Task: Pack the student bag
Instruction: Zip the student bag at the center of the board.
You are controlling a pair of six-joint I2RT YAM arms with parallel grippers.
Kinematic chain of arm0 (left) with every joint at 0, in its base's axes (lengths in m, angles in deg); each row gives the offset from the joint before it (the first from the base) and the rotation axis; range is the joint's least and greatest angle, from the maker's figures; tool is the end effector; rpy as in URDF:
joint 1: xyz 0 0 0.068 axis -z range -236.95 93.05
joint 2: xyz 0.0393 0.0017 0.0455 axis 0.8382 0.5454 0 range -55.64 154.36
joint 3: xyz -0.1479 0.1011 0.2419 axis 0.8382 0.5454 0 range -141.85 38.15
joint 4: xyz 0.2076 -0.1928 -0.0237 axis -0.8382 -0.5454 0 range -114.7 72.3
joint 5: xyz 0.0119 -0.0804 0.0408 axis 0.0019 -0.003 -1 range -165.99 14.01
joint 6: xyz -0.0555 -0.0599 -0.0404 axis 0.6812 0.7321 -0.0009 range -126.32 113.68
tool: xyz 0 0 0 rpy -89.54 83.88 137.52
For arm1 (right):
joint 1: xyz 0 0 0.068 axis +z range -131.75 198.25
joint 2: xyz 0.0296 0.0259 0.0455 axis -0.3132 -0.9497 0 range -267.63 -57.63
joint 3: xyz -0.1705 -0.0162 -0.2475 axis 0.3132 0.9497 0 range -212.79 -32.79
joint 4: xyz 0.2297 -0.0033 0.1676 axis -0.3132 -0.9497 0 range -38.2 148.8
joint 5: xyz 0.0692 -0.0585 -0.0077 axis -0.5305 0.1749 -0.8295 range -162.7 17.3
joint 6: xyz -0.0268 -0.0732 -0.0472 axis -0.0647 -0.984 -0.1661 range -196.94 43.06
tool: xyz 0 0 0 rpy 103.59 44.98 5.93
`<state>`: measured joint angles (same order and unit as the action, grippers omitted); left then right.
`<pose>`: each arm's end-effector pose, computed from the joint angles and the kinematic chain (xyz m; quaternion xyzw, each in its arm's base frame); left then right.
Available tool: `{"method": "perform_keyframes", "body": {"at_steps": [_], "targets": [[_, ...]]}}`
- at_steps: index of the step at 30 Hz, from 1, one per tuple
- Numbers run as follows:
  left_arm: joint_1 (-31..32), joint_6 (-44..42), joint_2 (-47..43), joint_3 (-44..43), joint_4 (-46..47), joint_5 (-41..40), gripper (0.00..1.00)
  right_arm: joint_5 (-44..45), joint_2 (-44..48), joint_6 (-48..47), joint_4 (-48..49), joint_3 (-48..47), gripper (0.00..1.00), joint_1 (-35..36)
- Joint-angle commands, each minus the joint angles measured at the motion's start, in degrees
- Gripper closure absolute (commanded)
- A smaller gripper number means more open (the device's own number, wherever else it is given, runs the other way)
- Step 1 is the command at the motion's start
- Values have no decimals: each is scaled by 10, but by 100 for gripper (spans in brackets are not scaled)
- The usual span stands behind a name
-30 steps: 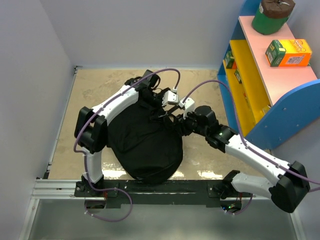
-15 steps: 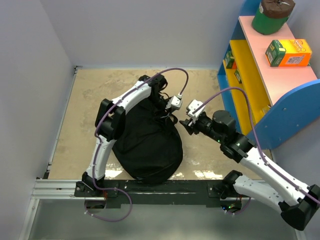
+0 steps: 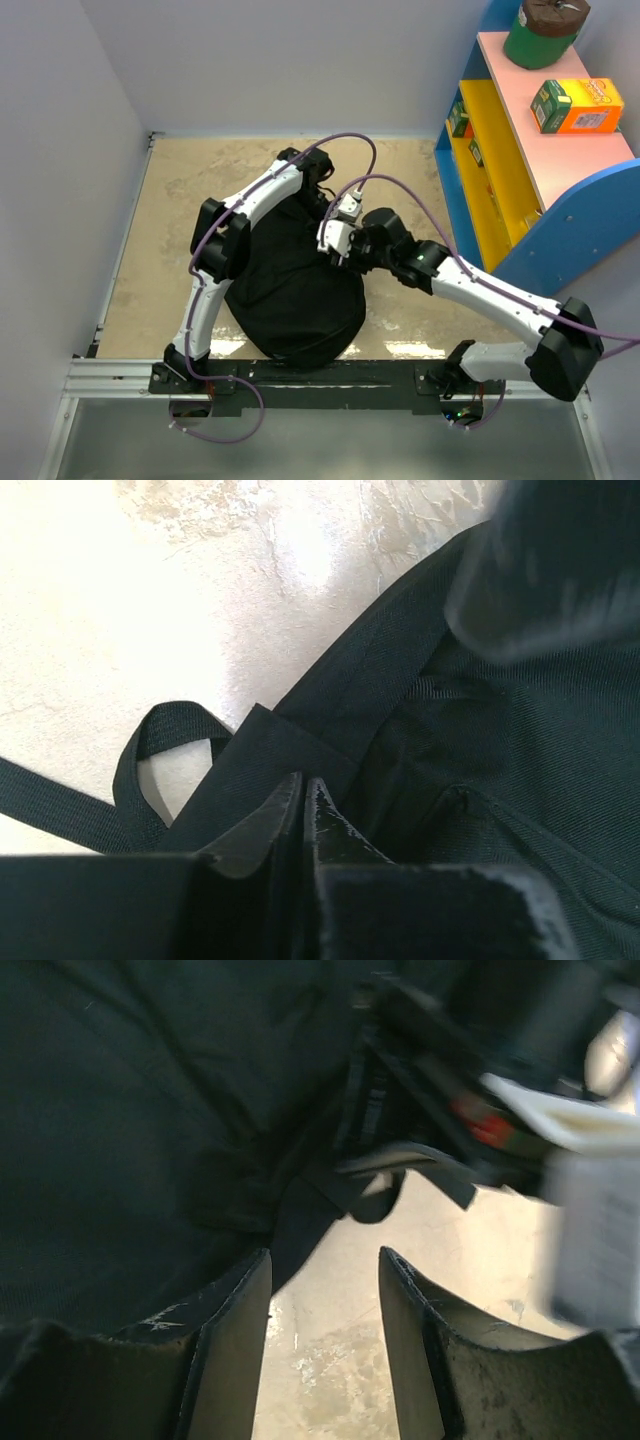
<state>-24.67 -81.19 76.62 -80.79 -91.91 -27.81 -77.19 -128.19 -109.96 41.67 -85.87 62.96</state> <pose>0.3890 -0.3176 0.1984 0.7396 0.5349 -0.3731 0.1665 0.2266 0.2333 0.2779 -0.5693 0.6775 0.0818 0.4585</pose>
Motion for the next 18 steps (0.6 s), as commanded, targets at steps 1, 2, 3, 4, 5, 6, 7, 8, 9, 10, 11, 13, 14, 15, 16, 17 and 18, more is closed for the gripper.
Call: {"method": "perform_keyframes", "body": {"at_steps": [1,2,3,4,5,6,7,8,9,10,11,13,14,15,16,17,18], "targets": [[-2,-22,-10,-24,-11,33,100,67,-33,-84,-33,-14,51,49],[-2,-22,-10,-24,-11,37,100,71,-38,-91,-25,-7,51,51],[-2,-21,-11,-24,-12,38,100,74,-41,-94,-23,-5,51,57],[-2,-20,-11,-22,-11,40,100,81,-43,-97,-20,-3,51,61],[-2,-19,-11,-20,-12,42,100,85,-45,-106,-22,0,50,63],[-2,-20,-14,-18,-12,43,100,89,-48,-110,-25,0,50,65],[-2,-21,-16,-14,-12,44,100,95,-49,-118,-26,1,49,65],[-2,-23,-17,-12,-12,44,100,99,-50,-122,-28,3,49,66],[-2,-23,-17,-11,-12,45,100,103,-52,-127,-27,4,48,69],[-2,-22,-18,-12,-12,46,100,106,-55,-130,-25,7,48,71],[-2,-23,-19,-11,-12,50,100,109,-57,-136,-21,10,48,72],[-3,-20,-22,-10,-11,51,100,108,-67,-143,-19,15,48,78],[-2,-19,-23,-10,-12,52,100,111,-69,-145,-17,17,48,81],[-2,-19,-24,-9,-12,52,100,113,-72,-148,-16,21,47,88],[-2,-19,-25,-9,-11,52,100,115,-77,-151,-16,24,47,91],[-2,-19,-25,-10,-11,53,100,115,-77,-151,-14,26,47,93],[-2,-18,-25,-11,-11,53,100,112,-78,-152,-12,27,47,100]]}}
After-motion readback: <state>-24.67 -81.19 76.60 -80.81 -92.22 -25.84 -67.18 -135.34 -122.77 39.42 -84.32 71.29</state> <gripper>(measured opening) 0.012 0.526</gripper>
